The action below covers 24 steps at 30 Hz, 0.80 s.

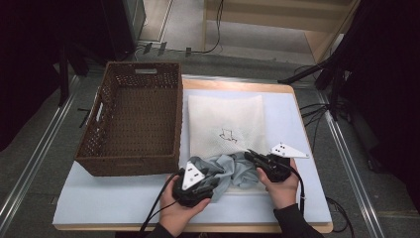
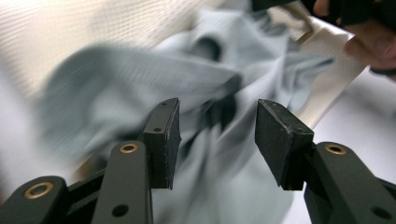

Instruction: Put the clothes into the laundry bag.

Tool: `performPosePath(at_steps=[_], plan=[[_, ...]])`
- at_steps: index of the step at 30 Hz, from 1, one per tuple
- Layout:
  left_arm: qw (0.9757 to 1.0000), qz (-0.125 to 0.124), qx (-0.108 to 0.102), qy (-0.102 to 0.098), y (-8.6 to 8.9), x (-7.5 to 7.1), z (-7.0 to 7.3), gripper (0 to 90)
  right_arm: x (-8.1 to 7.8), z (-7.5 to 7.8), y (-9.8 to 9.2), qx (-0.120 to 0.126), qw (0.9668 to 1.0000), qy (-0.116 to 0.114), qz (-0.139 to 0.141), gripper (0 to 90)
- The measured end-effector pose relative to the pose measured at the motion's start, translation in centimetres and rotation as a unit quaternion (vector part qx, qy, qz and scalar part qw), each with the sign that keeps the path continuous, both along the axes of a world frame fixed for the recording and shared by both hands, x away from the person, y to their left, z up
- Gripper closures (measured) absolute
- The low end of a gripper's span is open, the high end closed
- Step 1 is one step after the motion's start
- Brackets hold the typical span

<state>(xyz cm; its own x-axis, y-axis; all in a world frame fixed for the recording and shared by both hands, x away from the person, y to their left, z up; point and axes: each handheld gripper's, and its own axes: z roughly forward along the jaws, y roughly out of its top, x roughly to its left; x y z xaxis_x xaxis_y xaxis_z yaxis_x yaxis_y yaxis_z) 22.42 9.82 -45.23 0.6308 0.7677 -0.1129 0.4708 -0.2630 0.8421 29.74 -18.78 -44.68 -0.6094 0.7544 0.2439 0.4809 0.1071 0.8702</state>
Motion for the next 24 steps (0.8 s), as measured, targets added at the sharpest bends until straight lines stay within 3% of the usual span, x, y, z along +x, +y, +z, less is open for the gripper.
performPosePath(at_steps=[1,2,5,6,7,10,14,15,19,24], plan=[[0.9999,0.014,0.001,0.002,1.5,-0.5,-0.2,49.3,0.0,0.0,0.0,0.0,1.0,0.0,-0.001,86.5],[0.9999,0.014,0.001,0.002,1.5,-0.5,-0.2,48.4,0.0,0.0,0.0,0.0,1.0,0.0,-0.001,86.5],[0.9988,0.047,0.006,0.013,3.0,-0.6,-0.4,45.7,0.0,-0.1,0.0,0.002,1.0,0.001,-0.001,86.5],[0.9982,0.056,0.006,0.019,3.3,-0.5,-0.5,42.0,0.1,-0.1,0.0,0.002,1.0,0.001,-0.002,86.5],[0.9969,0.068,0.01,0.037,3.5,-0.1,-0.7,39.4,0.1,-0.1,0.0,0.002,1.0,0.001,-0.001,86.5],[0.9967,0.067,0.007,0.046,3.5,0.1,-1.0,37.3,0.1,-0.1,0.0,0.002,1.0,0.001,-0.001,86.5],[0.9977,0.05,-0.002,0.047,2.8,0.1,-1.1,47.2,0.1,-0.1,-0.1,0.002,1.0,0.001,0.0,86.6],[0.9981,0.047,0.005,0.041,2.4,-0.1,-1.0,55.2,0.1,-0.1,-0.1,0.003,1.0,0.001,0.0,86.5],[0.9981,0.044,0.009,0.042,2.0,-0.2,-1.0,70.4,0.1,-0.1,-0.1,0.002,1.0,0.001,0.0,86.5],[0.9984,0.023,0.009,0.05,1.3,-0.1,-1.1,81.2,0.0,-0.1,-0.1,0.002,1.0,0.002,0.0,86.5]])
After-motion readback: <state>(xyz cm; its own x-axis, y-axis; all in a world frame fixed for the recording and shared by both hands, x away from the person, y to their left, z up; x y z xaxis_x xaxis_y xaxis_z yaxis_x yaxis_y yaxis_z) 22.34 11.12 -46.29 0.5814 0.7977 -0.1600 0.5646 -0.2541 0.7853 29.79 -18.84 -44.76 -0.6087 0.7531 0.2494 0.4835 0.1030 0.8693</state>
